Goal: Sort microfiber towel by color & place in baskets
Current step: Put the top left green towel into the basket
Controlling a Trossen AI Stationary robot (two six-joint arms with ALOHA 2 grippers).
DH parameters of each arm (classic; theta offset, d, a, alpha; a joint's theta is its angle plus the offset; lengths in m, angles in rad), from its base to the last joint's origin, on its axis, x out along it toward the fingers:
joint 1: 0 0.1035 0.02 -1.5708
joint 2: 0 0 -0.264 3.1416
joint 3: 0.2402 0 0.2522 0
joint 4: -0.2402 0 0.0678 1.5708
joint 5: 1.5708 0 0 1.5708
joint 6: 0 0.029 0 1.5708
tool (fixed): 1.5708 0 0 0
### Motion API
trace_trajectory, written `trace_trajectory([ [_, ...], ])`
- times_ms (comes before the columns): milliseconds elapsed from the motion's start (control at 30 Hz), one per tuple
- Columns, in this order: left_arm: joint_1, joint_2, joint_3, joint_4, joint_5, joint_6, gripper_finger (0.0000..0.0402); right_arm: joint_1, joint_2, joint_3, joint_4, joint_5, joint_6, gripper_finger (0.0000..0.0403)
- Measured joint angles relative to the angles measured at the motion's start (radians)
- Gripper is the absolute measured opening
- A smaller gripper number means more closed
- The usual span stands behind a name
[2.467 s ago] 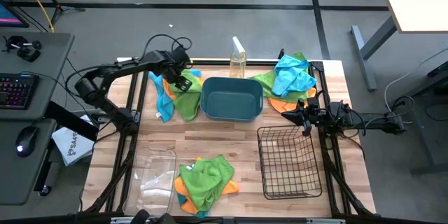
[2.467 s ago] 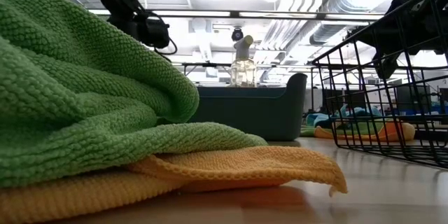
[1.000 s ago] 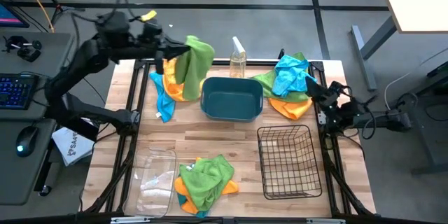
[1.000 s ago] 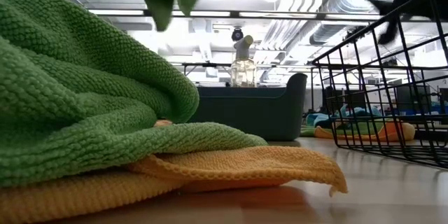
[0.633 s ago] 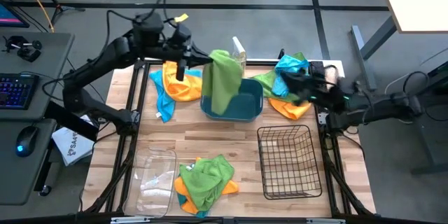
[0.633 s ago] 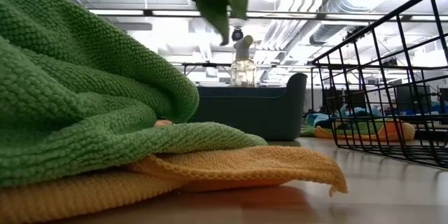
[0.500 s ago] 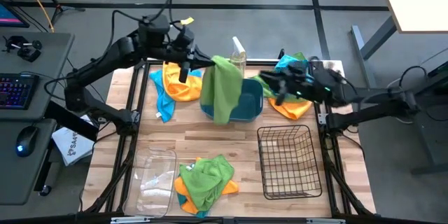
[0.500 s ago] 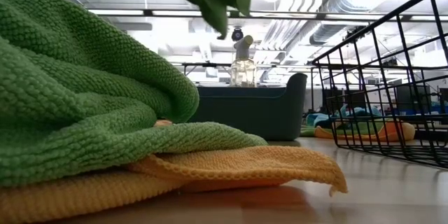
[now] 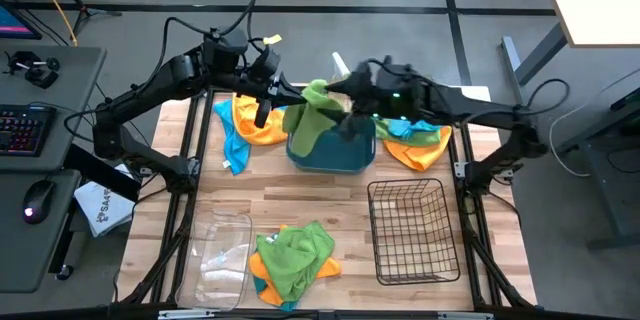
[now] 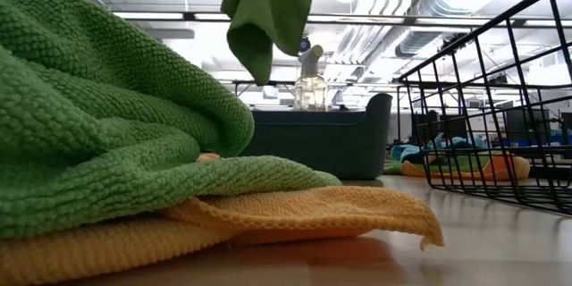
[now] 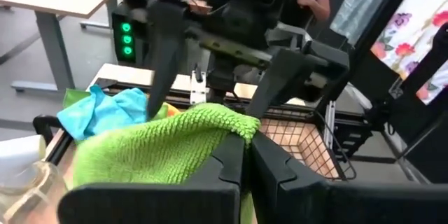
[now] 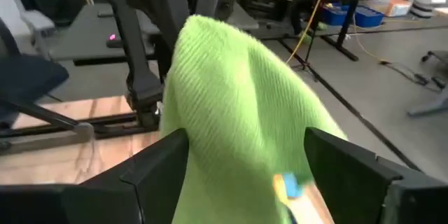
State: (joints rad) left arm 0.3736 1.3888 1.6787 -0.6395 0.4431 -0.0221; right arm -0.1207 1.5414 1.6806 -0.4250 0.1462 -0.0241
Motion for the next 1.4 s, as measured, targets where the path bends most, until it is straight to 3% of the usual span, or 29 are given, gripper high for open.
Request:
trace_trajectory([
  [200,-0.004,0.0,0.0,0.007,-0.004,0.011,0.0,0.0,0.125,0.143,-0.073,-0.096,-0.015,0.0279],
  [300,-0.004,0.0,0.0,0.008,-0.007,0.017,0.0,0.004,0.167,0.198,-0.119,-0.097,-0.011,0.0249],
  [367,-0.004,0.0,0.0,0.013,-0.008,0.019,0.0,0.01,0.176,0.227,-0.14,-0.097,-0.019,0.0197],
  [500,-0.002,0.0,0.0,0.018,-0.055,0.025,0.0008,0.017,0.169,0.251,-0.17,-0.096,-0.007,0.0037],
  [533,-0.002,-0.001,0.0,0.017,-0.072,0.026,0.0014,0.017,0.164,0.255,-0.191,-0.094,-0.005,0.0021],
  [667,0.021,-0.021,0.0,-0.012,-0.108,0.054,0.0051,0.013,0.116,0.265,-0.312,-0.055,0.007,0.001],
  [800,0.077,-0.066,0.001,-0.145,-0.224,0.115,0.01,0.01,0.039,0.265,-0.526,0.01,0.058,0.0005],
  [933,0.147,-0.087,-0.002,-0.255,-0.305,0.108,0.0143,0.035,-0.038,0.265,-0.71,-0.006,0.166,0.0004],
  [1067,0.191,-0.102,-0.064,-0.234,-0.245,0.075,0.0168,0.14,-0.094,0.265,-0.833,-0.069,0.315,0.0003],
  [1200,0.198,-0.104,-0.157,-0.144,-0.139,0.031,0.0178,0.311,-0.128,0.236,-0.889,-0.057,0.516,0.0002],
  [1400,0.19,-0.104,-0.26,0.019,-0.039,-0.047,0.0179,0.559,-0.191,-0.002,-0.89,0.057,0.886,0.0001],
])
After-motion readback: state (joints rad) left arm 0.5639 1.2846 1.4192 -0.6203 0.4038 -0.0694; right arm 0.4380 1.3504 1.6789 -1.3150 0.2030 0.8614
